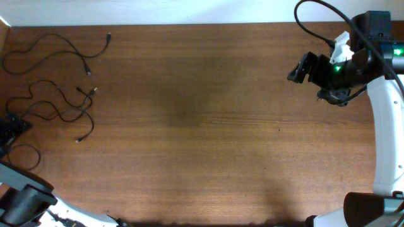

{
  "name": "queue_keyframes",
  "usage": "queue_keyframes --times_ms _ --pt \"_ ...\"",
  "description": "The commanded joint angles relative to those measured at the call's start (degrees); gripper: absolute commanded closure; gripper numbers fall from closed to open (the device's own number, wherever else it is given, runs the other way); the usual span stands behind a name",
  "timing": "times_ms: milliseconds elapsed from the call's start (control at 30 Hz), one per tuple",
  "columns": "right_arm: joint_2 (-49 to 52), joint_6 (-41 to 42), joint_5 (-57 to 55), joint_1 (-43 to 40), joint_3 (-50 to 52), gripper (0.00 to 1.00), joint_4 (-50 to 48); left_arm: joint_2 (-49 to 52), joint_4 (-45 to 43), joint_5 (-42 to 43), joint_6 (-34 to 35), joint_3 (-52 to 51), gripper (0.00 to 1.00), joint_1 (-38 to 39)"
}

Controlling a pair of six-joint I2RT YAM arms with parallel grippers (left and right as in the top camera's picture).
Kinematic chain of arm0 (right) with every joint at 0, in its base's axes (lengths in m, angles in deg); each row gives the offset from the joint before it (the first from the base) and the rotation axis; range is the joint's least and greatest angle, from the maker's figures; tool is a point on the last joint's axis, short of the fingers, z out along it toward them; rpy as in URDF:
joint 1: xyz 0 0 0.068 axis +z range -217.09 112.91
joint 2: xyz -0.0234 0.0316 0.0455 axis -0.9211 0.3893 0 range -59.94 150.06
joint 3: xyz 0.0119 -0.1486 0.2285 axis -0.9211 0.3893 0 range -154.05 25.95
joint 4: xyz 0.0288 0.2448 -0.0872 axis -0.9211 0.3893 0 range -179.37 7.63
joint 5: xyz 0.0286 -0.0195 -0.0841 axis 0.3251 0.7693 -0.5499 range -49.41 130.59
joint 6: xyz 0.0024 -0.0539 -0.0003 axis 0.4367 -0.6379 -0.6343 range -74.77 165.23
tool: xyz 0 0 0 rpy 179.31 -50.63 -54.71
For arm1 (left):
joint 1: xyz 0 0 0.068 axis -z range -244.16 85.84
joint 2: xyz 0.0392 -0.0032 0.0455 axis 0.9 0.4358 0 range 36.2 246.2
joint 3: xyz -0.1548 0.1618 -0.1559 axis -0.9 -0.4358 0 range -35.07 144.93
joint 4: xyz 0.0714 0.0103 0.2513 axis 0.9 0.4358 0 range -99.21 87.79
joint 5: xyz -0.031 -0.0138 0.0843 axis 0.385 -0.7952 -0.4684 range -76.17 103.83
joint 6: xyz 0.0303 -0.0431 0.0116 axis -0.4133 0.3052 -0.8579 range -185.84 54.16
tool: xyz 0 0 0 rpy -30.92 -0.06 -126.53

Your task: Untangle cables

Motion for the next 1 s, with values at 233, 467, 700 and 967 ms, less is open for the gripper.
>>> queue_keyframes --times_ms 233,467,700,967 --pt "0.59 -0.46 -0.07 0.26 -0.68 0.04 0.07 0.50 2.01 -35.71 4.94 -0.17 0.28 -0.24" --pt "0.96 -0.46 -0.07 0.26 -0.68 0.04 0.02 0.50 -4.79 -20.90 2.01 -5.51 0.19 -0.24" --pt "0.96 -0.46 -0.07 0.24 -0.68 0.04 0.07 0.50 -4.74 -20.09 2.78 -5.55 0.91 -0.24" --pt "0.96 -0.48 -0.07 0.26 -0.68 0.04 0.28 0.50 -7.15 3.34 15.15 -5.55 1.00 -0.24"
